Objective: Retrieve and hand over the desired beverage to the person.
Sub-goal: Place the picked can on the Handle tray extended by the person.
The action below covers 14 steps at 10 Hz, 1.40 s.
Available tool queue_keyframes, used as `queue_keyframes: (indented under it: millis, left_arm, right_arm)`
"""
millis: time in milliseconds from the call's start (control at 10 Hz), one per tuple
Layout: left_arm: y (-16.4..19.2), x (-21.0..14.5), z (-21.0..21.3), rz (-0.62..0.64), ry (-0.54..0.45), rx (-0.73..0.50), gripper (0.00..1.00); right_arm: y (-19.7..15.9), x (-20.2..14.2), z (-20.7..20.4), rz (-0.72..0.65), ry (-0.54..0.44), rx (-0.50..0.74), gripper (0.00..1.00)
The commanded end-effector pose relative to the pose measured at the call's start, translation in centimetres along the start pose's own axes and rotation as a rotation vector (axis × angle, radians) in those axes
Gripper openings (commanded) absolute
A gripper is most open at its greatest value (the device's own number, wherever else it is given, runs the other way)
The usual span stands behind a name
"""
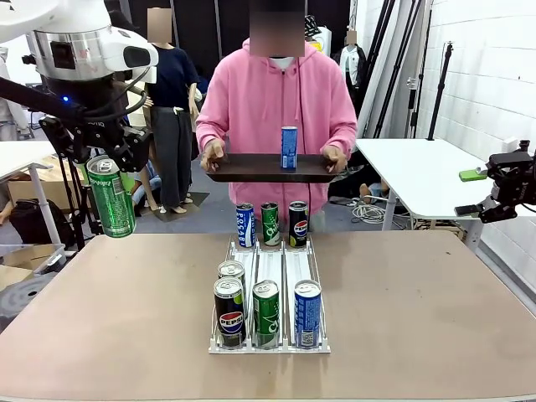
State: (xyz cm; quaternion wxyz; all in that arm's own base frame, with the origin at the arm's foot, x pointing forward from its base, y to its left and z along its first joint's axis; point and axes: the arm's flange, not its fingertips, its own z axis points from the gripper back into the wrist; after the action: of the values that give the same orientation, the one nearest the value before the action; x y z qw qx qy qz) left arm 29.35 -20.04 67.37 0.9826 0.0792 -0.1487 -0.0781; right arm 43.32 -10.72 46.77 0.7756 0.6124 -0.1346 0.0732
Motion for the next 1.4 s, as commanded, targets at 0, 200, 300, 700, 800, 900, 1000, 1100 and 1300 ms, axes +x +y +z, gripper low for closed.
queue_keyframes:
  millis: [0, 200, 300, 700, 800, 900, 1000, 1100, 1300]
  left_arm:
    - [0.3, 0.1, 0.6, -0.010, -0.003, -0.008, 0.00]
    - [0.3, 0.1, 0.6, -0.010, -0.003, -0.008, 0.00]
    - [0.3, 0.1, 0.6, -0.010, -0.003, -0.008, 0.00]
    - [0.3, 0.1, 0.6, -0.010, -0.003, -0.008, 0.00]
    - [0.3, 0.1, 0.6, -0.010, -0.003, -0.008, 0.00]
    - [0.3, 0.1, 0.6, -0.010, -0.003, -0.008, 0.00]
    - [0.0, 0.0, 0.0, 0.000, 0.000, 0.000, 0.00]
    - [-0.3, 0.0, 0.0, -0.006, 0.004, -0.015, 0.00]
    - [-1.1, 0.3, 0.2, -0.004, 0.004, -0.061, 0.00]
  right_arm:
    - [-0.1, 0.0, -0.1, 0.002, -0.010, -0.003, 1.00]
    - [-0.1, 0.0, -0.1, 0.002, -0.010, -0.003, 1.00]
    - [-0.1, 0.0, -0.1, 0.002, -0.010, -0.003, 1.00]
    - [-0.1, 0.0, -0.1, 0.002, -0.010, -0.003, 1.00]
    - [-0.1, 0.0, -0.1, 0.002, -0.010, -0.003, 1.00]
    - [-0.1, 0.0, -0.1, 0.002, -0.010, -0.003, 1.00]
    - [-0.1, 0.0, -0.1, 0.002, -0.010, -0.003, 1.00]
    - [-0.1, 0.0, -0.1, 0.002, -0.010, -0.003, 1.00]
    - [-0.1, 0.0, -0.1, 0.002, -0.010, -0.003, 1.00]
